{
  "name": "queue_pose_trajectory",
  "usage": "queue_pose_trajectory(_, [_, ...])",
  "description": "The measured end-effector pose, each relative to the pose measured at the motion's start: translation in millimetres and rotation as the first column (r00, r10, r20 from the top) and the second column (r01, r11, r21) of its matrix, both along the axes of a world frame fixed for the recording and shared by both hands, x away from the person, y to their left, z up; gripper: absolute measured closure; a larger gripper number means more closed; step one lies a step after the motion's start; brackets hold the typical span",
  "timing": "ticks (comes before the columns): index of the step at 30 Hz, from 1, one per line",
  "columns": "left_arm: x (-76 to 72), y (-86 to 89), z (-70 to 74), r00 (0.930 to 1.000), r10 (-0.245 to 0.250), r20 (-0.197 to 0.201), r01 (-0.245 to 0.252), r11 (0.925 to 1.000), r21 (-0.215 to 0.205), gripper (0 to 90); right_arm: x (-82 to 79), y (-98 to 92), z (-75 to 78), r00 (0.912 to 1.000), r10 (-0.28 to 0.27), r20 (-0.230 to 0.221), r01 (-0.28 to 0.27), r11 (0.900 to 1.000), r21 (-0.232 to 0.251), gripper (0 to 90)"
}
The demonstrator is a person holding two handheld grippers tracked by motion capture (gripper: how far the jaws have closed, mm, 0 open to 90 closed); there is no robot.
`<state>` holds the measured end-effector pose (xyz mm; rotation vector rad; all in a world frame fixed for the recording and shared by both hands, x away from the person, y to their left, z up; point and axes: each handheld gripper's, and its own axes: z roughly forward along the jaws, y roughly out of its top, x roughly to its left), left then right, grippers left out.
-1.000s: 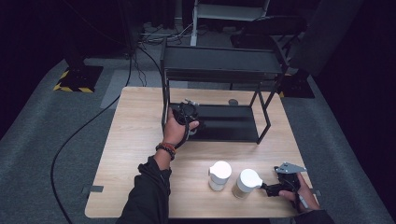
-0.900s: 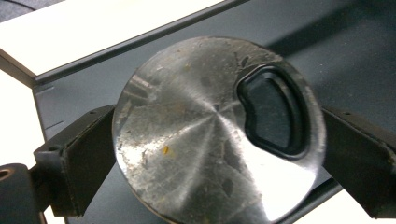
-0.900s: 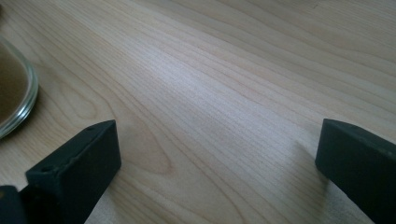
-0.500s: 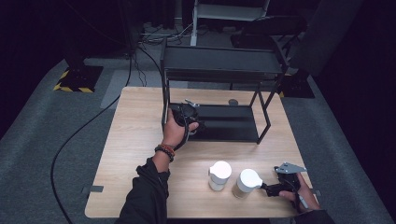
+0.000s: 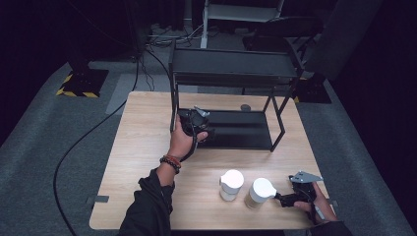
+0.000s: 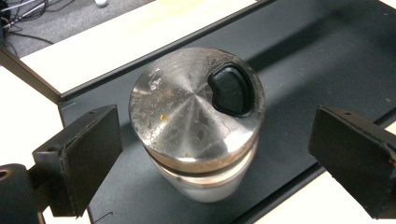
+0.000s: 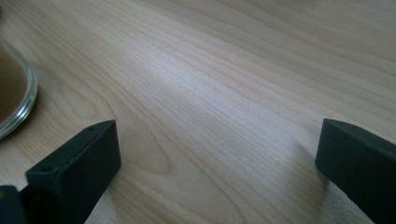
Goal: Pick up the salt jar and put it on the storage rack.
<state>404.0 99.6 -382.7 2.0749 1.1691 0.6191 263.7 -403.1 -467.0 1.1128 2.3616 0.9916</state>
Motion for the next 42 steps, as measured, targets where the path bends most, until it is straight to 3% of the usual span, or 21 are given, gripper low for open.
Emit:
queue_pose_trajectory(14, [-23.9,0.7,6.5,0.9972,-0.048,0.057,0.047,0.9985,0.03,2.8,0.0,0.0,0.0,1.0,0.0,0.0,0.0,1.0,0.0,0.0])
queue_pose_trajectory(20, [-37.4,-0.8,9.0,0.9924,-0.082,0.091,0.076,0.9947,0.069,2.8,0.0,0.0,0.0,1.0,0.0,0.0,0.0,1.0,0.0,0.0])
queue_pose_trajectory(24, [-46.1,0.8,9.0,0.9901,-0.097,0.102,0.09,0.9936,0.069,2.6,0.1,0.0,0.0,1.0,0.0,0.0,0.0,1.0,0.0,0.0])
queue_pose_trajectory(29, [-57.7,7.0,8.0,0.9862,-0.114,0.121,0.106,0.9918,0.072,2.5,0.1,0.0,0.0,1.0,0.0,0.0,0.0,1.0,0.0,0.0])
queue_pose_trajectory(31, [-61.6,8.2,7.1,0.9845,-0.118,0.129,0.107,0.9901,0.091,2.4,0.1,0.0,0.0,1.0,0.0,0.0,0.0,1.0,0.0,0.0])
queue_pose_trajectory(42, [-77.7,17.6,-1.1,0.9818,-0.128,0.14,0.113,0.9875,0.11,2.4,0.1,0.0,0.1,1.0,0.0,0.0,0.0,1.0,0.0,0.0])
